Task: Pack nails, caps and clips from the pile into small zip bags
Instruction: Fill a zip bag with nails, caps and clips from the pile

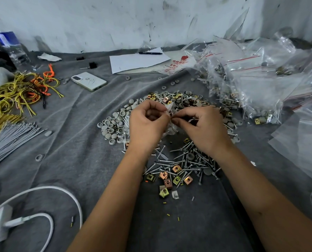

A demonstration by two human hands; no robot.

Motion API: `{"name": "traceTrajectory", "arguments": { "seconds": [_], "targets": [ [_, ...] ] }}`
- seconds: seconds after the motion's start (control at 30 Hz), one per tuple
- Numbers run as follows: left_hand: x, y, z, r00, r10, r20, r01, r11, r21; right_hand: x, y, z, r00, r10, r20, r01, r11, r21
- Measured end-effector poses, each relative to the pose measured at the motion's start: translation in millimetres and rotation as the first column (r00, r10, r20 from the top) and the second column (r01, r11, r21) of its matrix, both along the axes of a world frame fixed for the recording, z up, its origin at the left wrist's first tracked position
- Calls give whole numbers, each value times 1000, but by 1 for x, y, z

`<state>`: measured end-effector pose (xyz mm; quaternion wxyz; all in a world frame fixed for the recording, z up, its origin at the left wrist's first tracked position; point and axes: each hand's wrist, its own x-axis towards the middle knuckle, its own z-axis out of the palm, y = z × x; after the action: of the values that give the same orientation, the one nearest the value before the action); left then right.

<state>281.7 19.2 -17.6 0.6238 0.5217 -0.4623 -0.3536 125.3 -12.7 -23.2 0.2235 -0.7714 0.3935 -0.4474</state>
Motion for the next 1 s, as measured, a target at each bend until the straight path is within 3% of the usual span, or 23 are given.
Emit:
{"name": "traceTrajectory", "arguments": {
  "seconds": [0.17, 0.33, 0.6, 0.73, 0.9, 1.0],
  "targets": [
    [3, -3, -2, 997, 68, -30, -68, 998, -2, -10, -7, 4, 996, -84, 40, 83, 996, 22],
    [5, -3, -3, 997, 61, -42, -61, 998, -2, -40, -16, 9, 951, -59, -303, 82, 995, 64],
    [5, -3, -4, 999, 36, -41, -35, 999, 7, -52, -23, 11, 841, 33, -539, 60, 986, 154],
    [5, -2, -4, 999, 8, -37, -7, 1000, 21, -46, -19, 12, 876, 43, -481, 33, 988, 148],
    [2, -1, -3, 1000, -5, 15, 5, 1000, 18, -21, -9, 9, 999, -34, -37, 38, 992, 121],
    [0, -1, -3, 998, -11, 58, 10, 1000, 3, -8, -2, 9, 1000, -12, 28, 10, 996, 85]
  ]
}}
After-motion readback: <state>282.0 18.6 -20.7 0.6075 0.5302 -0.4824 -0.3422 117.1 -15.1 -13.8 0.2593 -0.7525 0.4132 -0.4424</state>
